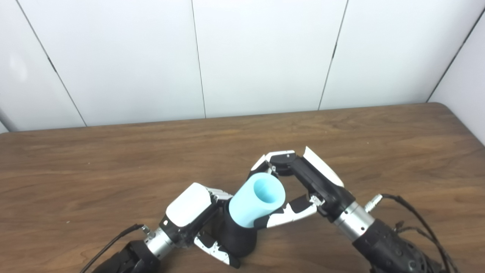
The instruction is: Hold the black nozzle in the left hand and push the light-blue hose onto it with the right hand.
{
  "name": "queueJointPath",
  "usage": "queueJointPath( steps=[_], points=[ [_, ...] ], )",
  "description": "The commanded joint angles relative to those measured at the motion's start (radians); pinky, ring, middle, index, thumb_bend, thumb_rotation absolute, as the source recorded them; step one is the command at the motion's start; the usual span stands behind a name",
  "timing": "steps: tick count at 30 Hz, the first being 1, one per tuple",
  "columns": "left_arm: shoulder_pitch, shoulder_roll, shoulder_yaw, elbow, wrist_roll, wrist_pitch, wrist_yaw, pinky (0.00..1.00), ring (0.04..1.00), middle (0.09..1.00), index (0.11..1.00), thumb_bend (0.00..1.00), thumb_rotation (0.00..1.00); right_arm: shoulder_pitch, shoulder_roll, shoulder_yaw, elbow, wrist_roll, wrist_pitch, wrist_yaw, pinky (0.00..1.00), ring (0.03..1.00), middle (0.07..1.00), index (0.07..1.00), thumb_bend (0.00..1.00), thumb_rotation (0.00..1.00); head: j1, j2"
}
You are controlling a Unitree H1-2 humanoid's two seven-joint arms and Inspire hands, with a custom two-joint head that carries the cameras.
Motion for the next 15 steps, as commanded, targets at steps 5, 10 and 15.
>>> queueJointPath(
  steps=[5, 10, 15],
  points=[
    [0.124, -0.032, -0.081, 0.037, 0.011, -0.013, -0.074, 0.39, 0.509, 0.495, 0.472, 0.52, 0.00, -0.009, 0.013, 0.015, 0.019, -0.015, -0.083, -0.010, 0.34, 0.466, 0.520, 0.463, 0.50, 0.00, 0.002, 0.000],
    [0.128, -0.031, -0.090, 0.030, 0.018, -0.013, -0.078, 0.40, 0.505, 0.495, 0.471, 0.52, 0.00, -0.013, 0.016, 0.015, 0.022, -0.027, -0.103, -0.014, 0.33, 0.463, 0.526, 0.467, 0.50, 0.00, 0.002, 0.000],
    [0.131, -0.031, -0.094, 0.030, 0.019, -0.013, -0.084, 0.40, 0.502, 0.499, 0.466, 0.52, 0.00, -0.019, 0.012, 0.016, 0.028, -0.056, -0.150, -0.021, 0.35, 0.452, 0.519, 0.474, 0.50, 0.00, 0.001, -0.002]
  ],
)
